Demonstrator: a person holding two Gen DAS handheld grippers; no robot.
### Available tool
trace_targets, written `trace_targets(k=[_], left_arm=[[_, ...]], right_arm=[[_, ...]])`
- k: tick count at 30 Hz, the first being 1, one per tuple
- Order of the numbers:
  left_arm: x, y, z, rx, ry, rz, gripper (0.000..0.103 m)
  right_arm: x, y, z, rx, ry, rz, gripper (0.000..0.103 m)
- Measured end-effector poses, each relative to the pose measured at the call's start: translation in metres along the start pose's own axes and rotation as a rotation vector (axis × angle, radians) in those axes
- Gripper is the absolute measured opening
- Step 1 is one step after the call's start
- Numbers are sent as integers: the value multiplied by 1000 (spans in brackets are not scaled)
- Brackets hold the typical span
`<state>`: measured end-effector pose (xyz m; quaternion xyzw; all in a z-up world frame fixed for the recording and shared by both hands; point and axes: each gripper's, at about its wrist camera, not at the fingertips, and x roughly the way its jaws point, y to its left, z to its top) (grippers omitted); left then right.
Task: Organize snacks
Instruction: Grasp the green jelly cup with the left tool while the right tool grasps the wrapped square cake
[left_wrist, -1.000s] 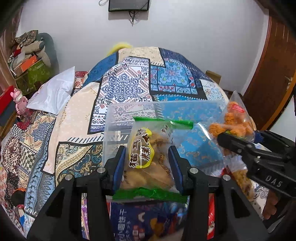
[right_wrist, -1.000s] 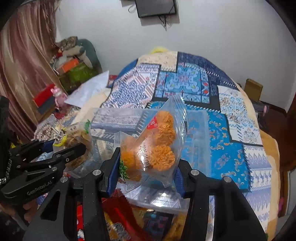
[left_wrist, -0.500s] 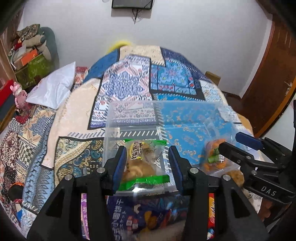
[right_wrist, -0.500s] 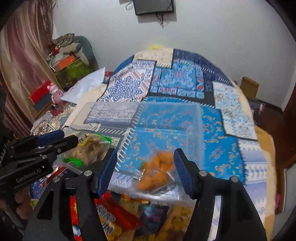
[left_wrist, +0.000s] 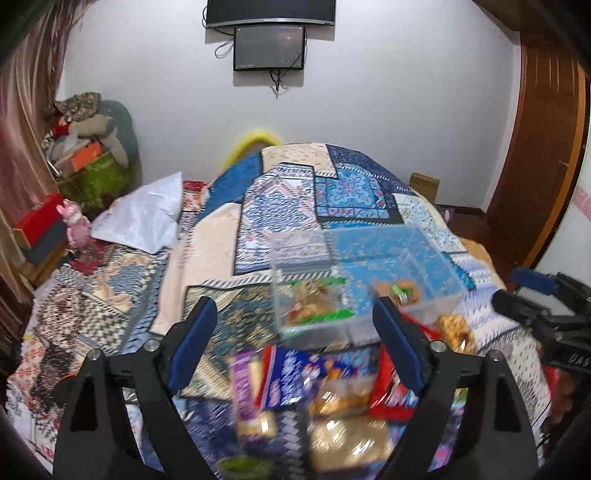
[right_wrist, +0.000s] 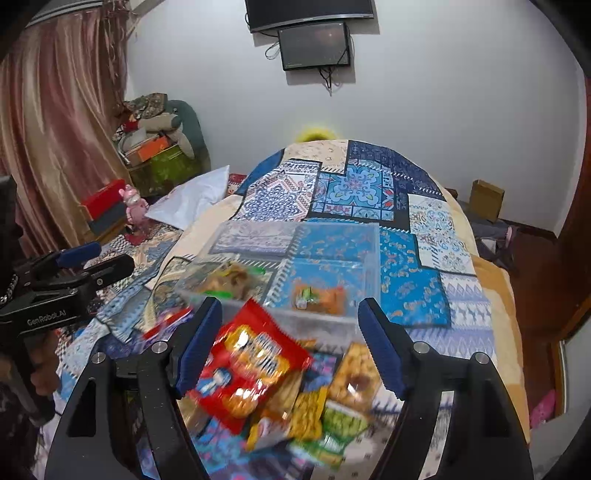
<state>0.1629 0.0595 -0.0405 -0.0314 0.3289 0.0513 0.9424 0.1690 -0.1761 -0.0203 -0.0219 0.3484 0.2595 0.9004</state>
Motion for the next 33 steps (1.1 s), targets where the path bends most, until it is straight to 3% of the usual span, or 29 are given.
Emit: trace_targets(k=[6,14,21,30,33], left_arm=[[-14,26,-34,-18,46,15,89],[-1,57,-90,-67,144,63,89],[12,58,-130,-64,211,18,89],[30,62,-159,-97,273,-65,68],[34,63,-162,-116,279,-101,55]], right_arm=[[-10,16,-22,-15,9,3,75],[4,27,-52,13,77,35,76],[22,49,-78,60,152,89,75],[37,85,-93,55,208,101,76],[48,94,-94,52,232,97,76]])
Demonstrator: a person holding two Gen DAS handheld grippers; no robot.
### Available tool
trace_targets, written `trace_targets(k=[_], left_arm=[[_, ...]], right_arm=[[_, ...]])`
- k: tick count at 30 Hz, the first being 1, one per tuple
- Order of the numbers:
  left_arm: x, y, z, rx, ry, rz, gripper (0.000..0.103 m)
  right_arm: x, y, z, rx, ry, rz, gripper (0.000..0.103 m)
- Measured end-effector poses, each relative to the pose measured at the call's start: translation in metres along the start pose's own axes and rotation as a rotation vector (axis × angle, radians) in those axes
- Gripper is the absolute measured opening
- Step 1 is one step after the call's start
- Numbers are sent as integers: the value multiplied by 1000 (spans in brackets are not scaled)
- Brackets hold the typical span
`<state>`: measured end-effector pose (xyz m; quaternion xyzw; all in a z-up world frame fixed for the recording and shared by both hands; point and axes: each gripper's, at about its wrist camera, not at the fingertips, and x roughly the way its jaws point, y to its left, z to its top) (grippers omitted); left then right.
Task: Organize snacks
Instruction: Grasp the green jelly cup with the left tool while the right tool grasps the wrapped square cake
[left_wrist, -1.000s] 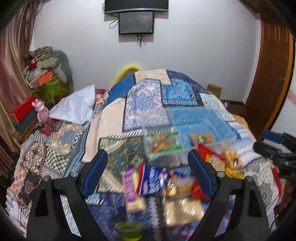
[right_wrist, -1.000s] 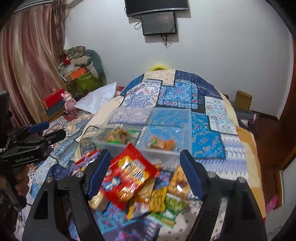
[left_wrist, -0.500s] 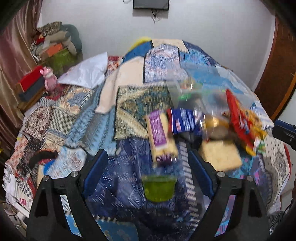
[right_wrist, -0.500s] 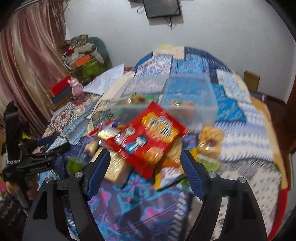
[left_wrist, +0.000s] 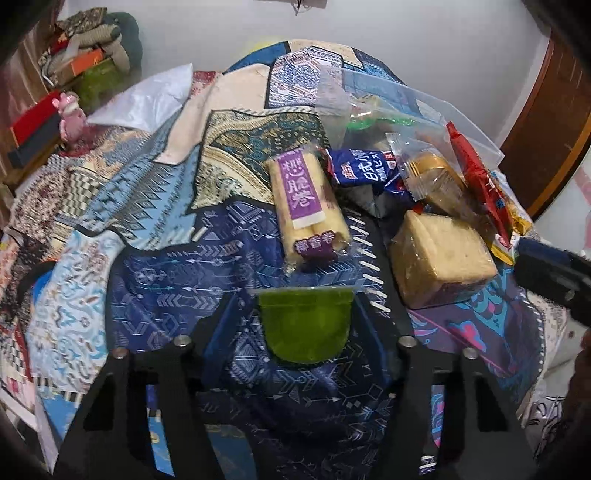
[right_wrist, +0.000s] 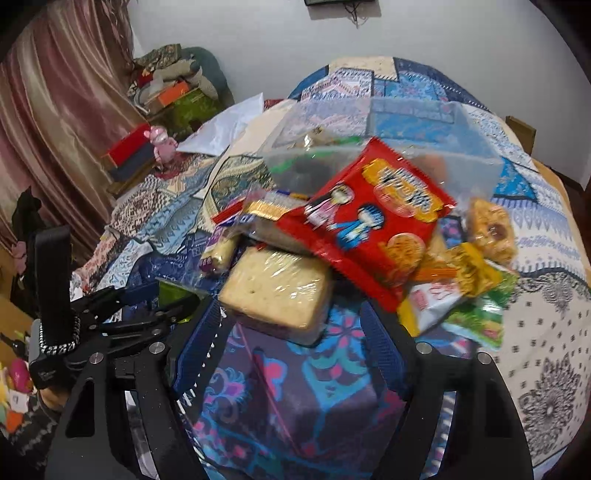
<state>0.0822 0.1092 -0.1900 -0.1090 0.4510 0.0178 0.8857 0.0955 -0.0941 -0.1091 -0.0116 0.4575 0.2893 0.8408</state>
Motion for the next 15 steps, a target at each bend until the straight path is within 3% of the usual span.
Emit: trace_targets(k=[1,9,12,15], left_arm=[[1,0,-1,-3,2,-18,50],[-12,0,-6,22,-35,-16,50],[-17,3,-7,23,-45,-12,50],[-19,6,-7,21,-47,-13,50]], right_arm=[[4,2,0,-2,7,-3,76],[36,9,1,51,57,-36,76],[42,10,0,82,64,-27,85],[50,14,1,72,73,-47,86]])
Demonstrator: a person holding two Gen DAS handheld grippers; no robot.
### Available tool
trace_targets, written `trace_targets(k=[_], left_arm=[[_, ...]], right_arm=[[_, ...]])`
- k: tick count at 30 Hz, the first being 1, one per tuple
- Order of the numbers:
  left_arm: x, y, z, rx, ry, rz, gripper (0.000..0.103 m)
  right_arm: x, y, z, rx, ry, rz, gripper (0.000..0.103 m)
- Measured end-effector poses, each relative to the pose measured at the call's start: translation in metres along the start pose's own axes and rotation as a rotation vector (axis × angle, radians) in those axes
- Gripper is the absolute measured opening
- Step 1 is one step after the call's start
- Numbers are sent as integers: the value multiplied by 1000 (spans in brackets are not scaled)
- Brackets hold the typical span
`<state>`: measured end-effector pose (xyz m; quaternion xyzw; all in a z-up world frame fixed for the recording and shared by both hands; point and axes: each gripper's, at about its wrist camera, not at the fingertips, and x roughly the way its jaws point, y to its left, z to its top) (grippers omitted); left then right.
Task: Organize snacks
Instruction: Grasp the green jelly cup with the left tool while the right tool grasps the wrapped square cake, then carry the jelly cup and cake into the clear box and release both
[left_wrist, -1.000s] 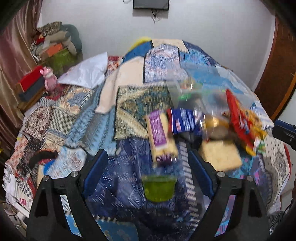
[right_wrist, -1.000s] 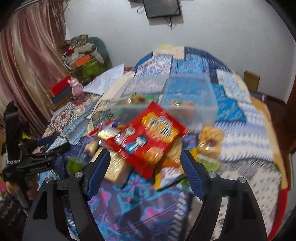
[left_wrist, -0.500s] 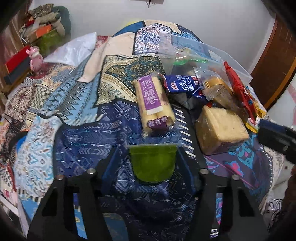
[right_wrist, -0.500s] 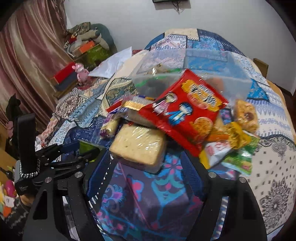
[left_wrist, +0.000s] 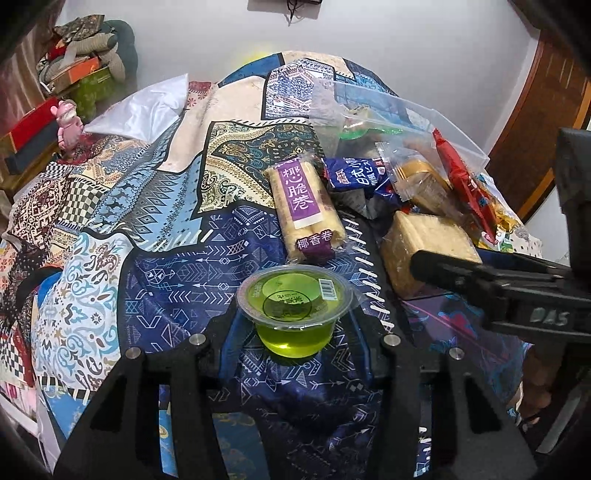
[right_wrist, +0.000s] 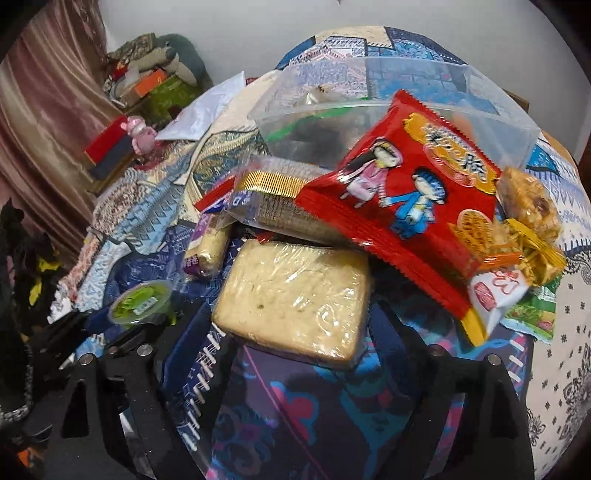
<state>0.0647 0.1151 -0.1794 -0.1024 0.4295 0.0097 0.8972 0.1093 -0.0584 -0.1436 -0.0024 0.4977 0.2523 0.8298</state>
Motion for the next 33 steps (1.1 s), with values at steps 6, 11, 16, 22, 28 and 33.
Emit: trace_targets(k=[6,11,16,22,28,33], left_arm=[[-3,4,2,-17,-9,9,50],[-10,-2,4,-3,-19,20,50],[-22,-10,7,9,-44,26,50],[-42,-20,13,14,-88,26,50],[-64,-36,29,19,-144,20,50],[-72,-51,46,29,-176,14,50]], right_arm=[[9,-2,0,-23,6,-34,86],[2,-2,-3,-11,-17,-20,81],[-13,0,-9,-30,-39,-2,80],[-43,-1,-14,-53,-88,32,80],[-79,-7,-11,-63,-167,59,80],[-99,-20,2,-65,-230,49,80]])
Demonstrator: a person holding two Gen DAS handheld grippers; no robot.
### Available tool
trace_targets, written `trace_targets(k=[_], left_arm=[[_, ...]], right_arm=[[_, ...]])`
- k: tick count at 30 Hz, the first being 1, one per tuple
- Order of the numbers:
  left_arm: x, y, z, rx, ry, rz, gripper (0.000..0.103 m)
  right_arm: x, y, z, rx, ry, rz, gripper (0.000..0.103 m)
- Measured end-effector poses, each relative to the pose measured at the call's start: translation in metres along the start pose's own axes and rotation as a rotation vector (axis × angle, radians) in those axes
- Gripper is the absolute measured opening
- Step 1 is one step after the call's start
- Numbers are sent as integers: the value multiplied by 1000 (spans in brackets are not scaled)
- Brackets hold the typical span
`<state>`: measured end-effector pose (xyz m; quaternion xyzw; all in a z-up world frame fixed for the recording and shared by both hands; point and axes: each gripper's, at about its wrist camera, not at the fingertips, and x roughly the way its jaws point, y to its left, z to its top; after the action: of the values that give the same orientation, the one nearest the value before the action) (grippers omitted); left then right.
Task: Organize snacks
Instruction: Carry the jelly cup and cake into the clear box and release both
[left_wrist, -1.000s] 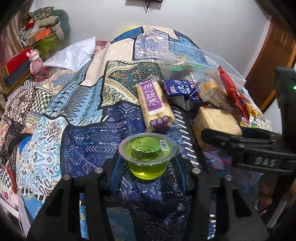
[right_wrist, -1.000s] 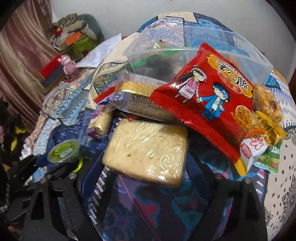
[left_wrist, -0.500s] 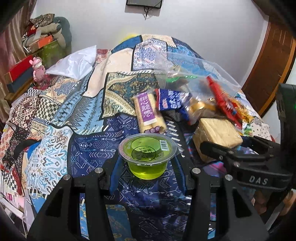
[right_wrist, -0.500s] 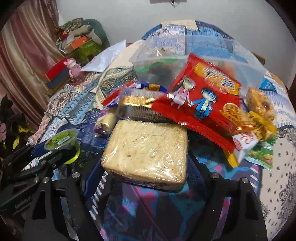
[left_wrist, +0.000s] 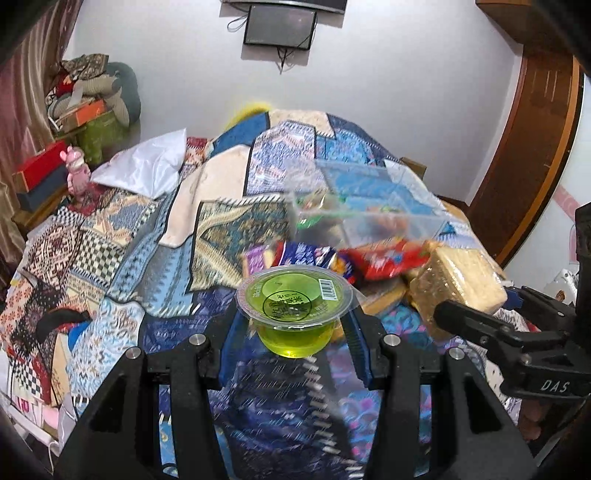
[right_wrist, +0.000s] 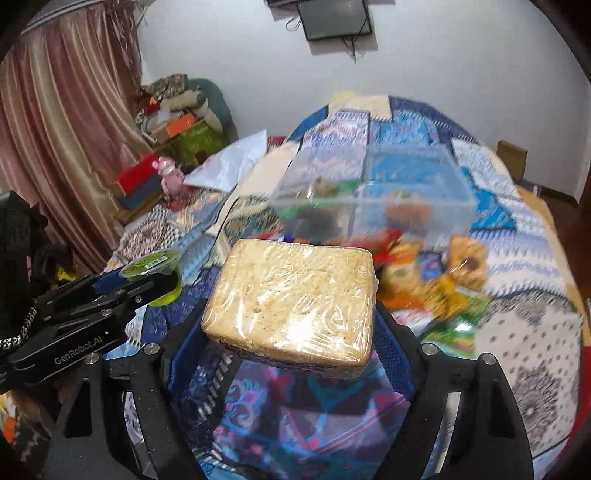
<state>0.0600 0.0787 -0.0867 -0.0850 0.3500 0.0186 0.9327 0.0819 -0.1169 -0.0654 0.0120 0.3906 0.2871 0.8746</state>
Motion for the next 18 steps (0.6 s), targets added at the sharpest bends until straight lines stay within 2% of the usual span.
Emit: trace_targets(k=[11,18], left_arm=[[24,-26,52,20,-26,-10,50],[58,-41,83,24,-16,-44,50]], right_arm=[[-9,-48,39,14,-76,-67,80],[9,-79,67,15,-97,-108,80]])
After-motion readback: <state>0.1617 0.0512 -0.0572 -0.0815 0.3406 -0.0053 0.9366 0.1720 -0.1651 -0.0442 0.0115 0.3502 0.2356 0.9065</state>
